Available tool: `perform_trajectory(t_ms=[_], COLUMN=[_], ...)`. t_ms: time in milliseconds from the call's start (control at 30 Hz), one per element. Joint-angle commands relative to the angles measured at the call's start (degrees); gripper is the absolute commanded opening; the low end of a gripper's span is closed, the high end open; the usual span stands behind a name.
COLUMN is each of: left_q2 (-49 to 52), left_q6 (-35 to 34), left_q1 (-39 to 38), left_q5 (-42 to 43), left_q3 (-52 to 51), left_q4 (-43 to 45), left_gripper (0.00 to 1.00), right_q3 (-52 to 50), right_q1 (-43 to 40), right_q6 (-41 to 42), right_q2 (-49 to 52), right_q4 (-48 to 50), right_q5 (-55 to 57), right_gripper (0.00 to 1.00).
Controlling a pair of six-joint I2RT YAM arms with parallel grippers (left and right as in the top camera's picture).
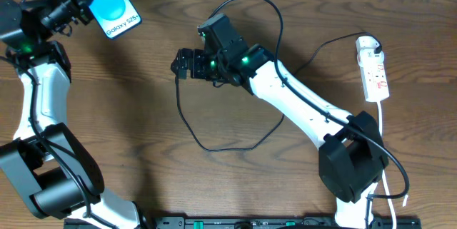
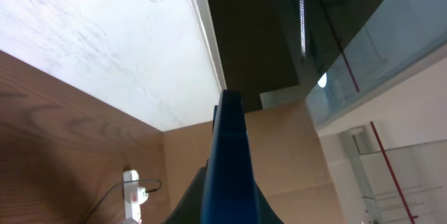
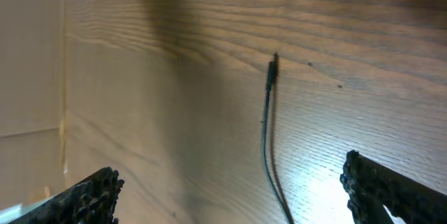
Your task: Plug charger to phone and switch on socket
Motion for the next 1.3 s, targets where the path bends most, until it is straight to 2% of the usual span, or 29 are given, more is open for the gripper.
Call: perform_trajectory(t_ms=[0, 300, 600, 967, 1267], left_q2=[-1.27, -1.27, -1.27, -1.27, -1.27], left_q6=[-1.18, -1.18, -1.2, -1.18, -1.16], left_q1=[0.63, 0.61, 0.61, 0.61, 0.63], left_q5=[-0.07, 0.2, 0.63, 1.03, 0.98], left_q3=[0.79, 0.79, 0.79, 0.79, 0.79], left_q4=[0.57, 0.57, 0.57, 0.57, 0.57], left_gripper=[0.07, 0.07, 0.07, 0.07, 0.08], right_q3=[1.14, 1.22, 6.43, 21.66, 22.05], right_q1=[1.44, 1.84, 2.36, 3.85, 4.31], right_q6=[1.36, 2.08, -0.92, -2.43, -1.05], right_q2=[0.28, 0.31, 1.07, 15.23, 19.91], right_q4=[-0.26, -1.09, -7.15, -17.66, -16.57], right_q5=[5.29, 6.78, 12.57, 11.21, 10.03], right_gripper=[0.99, 0.99, 0.99, 0.99, 0.99])
